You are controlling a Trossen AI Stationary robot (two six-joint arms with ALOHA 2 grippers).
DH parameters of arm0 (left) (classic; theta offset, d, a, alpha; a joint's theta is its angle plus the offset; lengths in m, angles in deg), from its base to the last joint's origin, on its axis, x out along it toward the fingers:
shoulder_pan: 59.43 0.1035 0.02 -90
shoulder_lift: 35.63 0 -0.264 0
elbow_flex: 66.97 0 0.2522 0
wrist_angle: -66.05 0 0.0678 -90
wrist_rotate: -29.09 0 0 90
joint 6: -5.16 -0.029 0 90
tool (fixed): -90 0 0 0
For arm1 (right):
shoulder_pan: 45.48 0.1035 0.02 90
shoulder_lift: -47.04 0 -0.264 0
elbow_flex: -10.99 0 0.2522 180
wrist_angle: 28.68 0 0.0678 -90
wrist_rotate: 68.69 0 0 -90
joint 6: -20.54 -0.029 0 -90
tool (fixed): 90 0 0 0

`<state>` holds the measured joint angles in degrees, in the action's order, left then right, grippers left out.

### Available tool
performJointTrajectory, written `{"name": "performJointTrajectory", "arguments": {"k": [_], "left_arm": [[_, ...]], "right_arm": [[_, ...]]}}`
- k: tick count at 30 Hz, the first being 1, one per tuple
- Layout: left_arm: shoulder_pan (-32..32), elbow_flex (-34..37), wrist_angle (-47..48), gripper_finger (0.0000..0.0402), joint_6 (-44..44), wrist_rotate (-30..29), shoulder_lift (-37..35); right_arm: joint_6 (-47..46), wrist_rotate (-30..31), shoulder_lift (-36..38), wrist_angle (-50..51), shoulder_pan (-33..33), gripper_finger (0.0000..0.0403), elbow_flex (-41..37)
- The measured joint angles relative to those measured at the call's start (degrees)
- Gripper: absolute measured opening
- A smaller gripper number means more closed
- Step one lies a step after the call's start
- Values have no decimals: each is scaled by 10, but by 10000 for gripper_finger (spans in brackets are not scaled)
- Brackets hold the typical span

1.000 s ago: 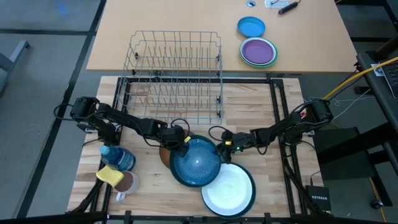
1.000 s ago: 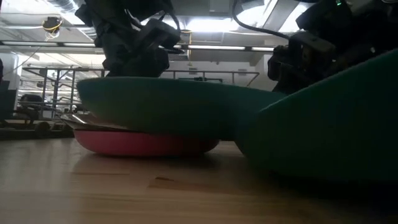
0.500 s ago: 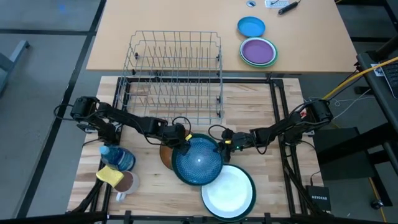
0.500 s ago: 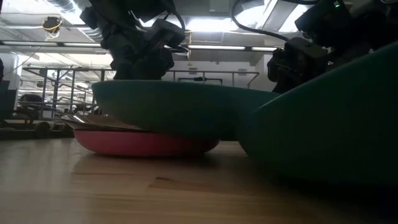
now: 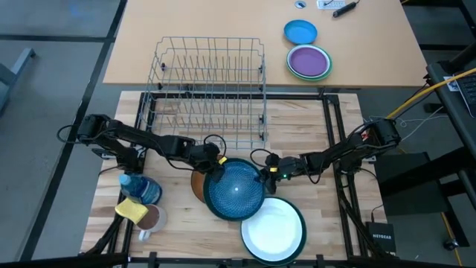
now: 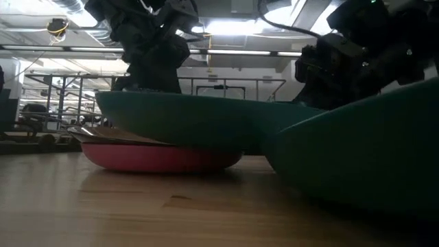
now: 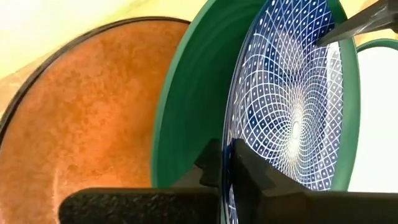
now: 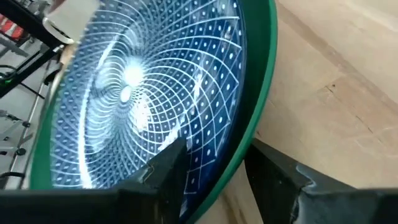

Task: Sort dishes
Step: Put the blue plate on the dish rack

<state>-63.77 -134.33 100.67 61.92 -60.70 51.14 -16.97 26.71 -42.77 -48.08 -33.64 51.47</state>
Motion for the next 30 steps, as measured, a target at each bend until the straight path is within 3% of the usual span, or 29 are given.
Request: {"name": "performJointTrajectory", "arguments": {"k": [17,30], "left_arm": [[8,0,5,0,-49,0,-15],[12,0,60,0,-59,2,-15]], "right_arm": [[40,16,28,23,0,163,0],[35,17,28,45,0,163,0]]}}
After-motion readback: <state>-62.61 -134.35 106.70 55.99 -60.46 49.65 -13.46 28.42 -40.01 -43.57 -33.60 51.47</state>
